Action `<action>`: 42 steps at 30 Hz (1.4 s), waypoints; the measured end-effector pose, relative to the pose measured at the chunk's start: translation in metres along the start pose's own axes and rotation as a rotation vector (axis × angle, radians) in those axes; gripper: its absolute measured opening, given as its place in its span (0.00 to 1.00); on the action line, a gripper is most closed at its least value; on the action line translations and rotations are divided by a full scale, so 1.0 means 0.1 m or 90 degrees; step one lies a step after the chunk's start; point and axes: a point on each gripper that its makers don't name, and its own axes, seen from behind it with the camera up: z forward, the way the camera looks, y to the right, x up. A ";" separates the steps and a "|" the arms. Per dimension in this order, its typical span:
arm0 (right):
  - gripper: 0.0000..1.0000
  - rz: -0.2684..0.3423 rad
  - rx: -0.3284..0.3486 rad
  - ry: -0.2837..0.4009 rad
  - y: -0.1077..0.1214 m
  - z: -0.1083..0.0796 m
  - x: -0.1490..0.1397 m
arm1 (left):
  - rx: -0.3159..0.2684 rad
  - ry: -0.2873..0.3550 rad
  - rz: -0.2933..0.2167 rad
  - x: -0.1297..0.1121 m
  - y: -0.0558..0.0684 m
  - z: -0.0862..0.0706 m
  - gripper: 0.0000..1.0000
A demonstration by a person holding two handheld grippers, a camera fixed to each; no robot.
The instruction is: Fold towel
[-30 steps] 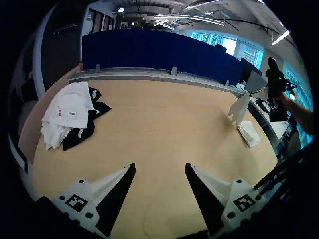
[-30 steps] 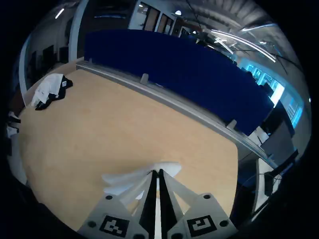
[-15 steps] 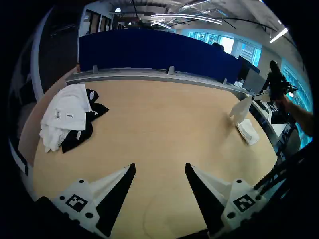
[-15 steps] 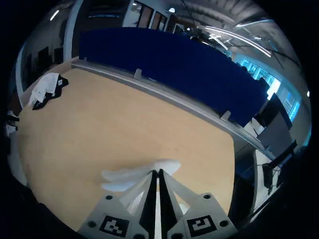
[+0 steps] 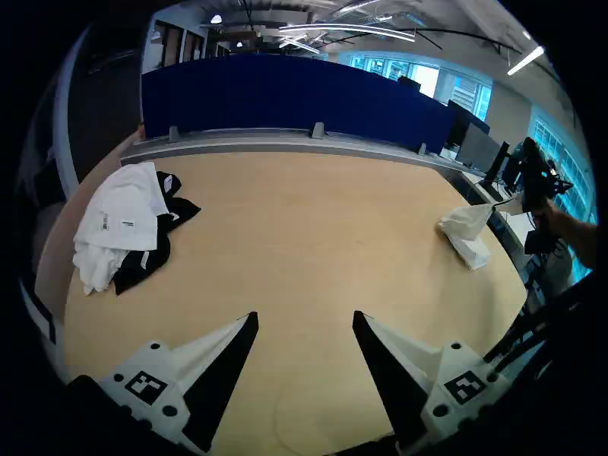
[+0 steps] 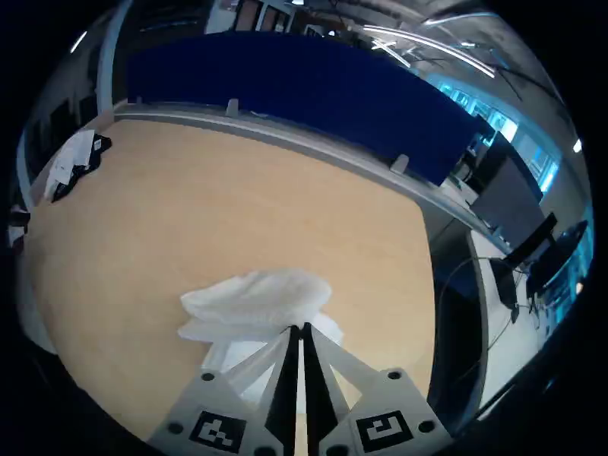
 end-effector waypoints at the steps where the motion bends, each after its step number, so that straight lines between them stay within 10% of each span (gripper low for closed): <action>1: 0.04 0.003 -0.002 -0.005 0.01 0.00 -0.07 | 0.000 0.000 0.001 0.00 0.01 0.00 0.92; 18: 0.04 0.065 -0.024 -0.100 -0.01 0.17 -1.09 | 0.009 0.000 0.006 -0.01 0.02 -0.06 0.92; 42: 0.04 0.120 -0.051 -0.148 -0.08 0.45 -1.43 | 0.021 0.000 0.008 -0.02 -0.05 -0.11 0.92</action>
